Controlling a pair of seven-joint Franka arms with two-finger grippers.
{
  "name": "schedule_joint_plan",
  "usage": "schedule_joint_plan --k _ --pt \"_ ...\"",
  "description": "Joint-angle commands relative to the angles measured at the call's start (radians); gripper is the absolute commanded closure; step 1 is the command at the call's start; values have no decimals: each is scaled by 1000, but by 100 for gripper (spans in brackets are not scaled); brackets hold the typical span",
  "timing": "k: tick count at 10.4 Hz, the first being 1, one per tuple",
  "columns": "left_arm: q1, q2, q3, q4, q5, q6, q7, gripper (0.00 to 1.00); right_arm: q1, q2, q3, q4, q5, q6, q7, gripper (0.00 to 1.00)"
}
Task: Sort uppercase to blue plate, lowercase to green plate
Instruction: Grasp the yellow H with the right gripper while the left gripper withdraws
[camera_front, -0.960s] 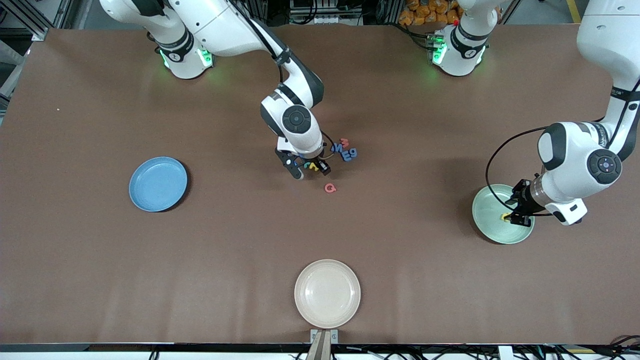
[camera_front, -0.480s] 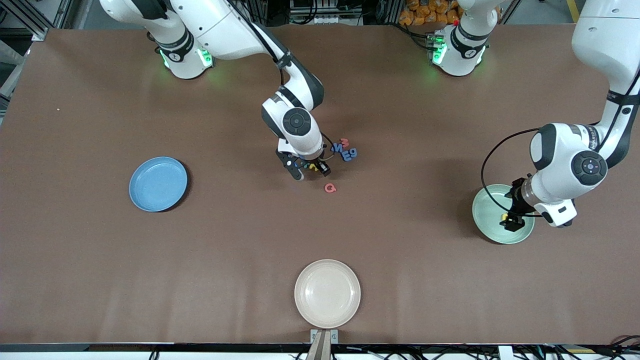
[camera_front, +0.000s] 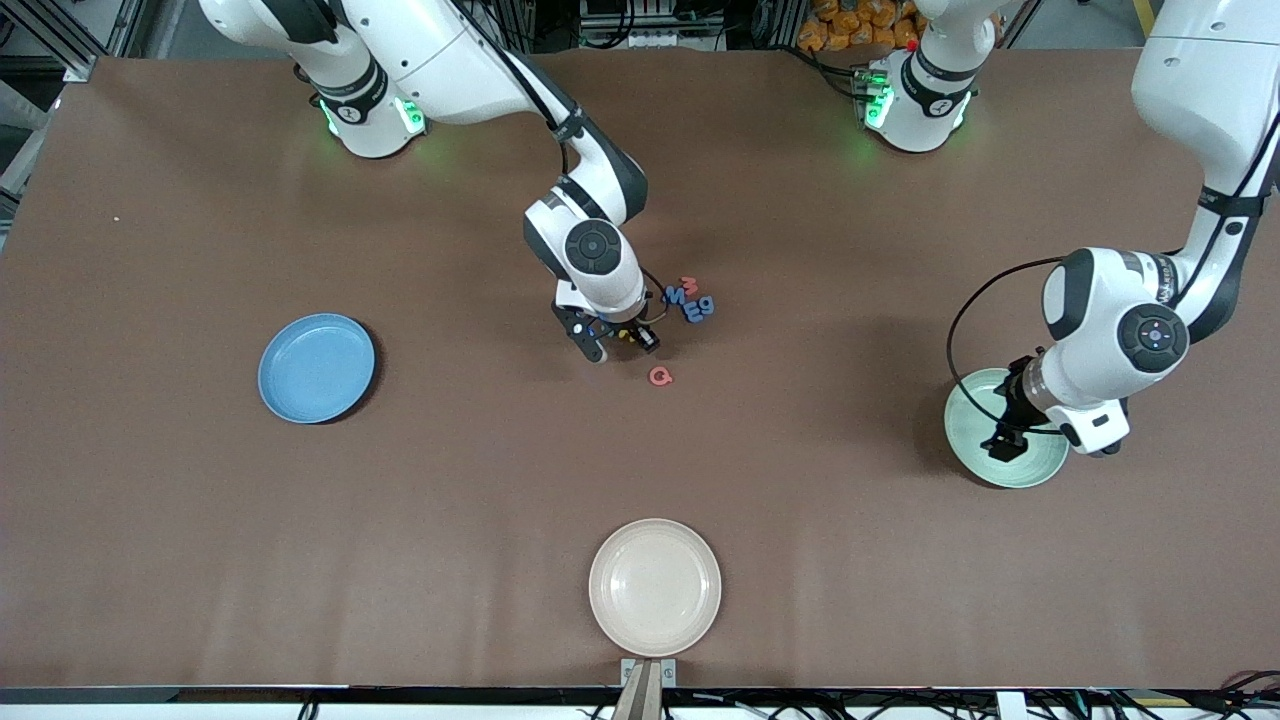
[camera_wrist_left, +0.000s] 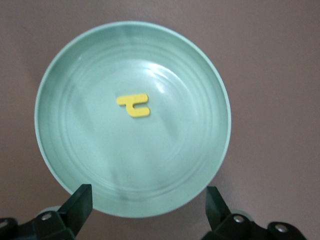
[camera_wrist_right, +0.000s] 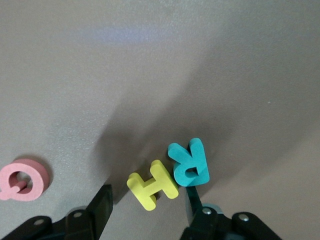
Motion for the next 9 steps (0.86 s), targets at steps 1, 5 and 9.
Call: schedule_joint_plan --k 1,5,9 --pt "-35 -1 -3 -7 25 -4 -37 0 -8 12 3 12 6 -3 2 56" --pt "-81 1 -5 -30 25 -4 -71 0 -10 12 3 12 3 -11 -2 77" --pt "-93 -14 -39 -75 27 -6 -83 0 -27 2 4 20 8 -23 -28 84"
